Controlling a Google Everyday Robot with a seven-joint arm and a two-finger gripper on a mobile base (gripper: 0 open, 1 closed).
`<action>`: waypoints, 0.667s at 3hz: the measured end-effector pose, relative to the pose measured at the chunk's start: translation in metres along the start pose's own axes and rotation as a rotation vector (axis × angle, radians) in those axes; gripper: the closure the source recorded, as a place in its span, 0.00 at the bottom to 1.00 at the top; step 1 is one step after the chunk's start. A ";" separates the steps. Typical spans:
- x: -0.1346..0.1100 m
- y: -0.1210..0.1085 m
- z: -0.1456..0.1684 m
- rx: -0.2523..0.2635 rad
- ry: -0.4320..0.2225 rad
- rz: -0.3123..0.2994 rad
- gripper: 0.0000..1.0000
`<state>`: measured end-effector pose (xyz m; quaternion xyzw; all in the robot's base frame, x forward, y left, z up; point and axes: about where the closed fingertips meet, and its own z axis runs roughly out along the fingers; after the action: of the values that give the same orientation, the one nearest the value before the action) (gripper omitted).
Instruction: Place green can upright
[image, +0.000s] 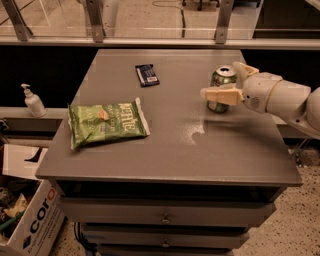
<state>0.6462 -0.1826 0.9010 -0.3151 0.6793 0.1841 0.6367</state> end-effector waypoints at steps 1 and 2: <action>-0.014 0.007 -0.005 -0.021 -0.019 -0.006 0.00; -0.031 0.004 -0.020 -0.036 -0.024 -0.041 0.00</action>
Offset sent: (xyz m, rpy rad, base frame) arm -0.0315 -0.0211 0.0579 -0.0467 -0.0654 0.0648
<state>0.6286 -0.1866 0.9333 -0.3381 0.6617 0.1868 0.6426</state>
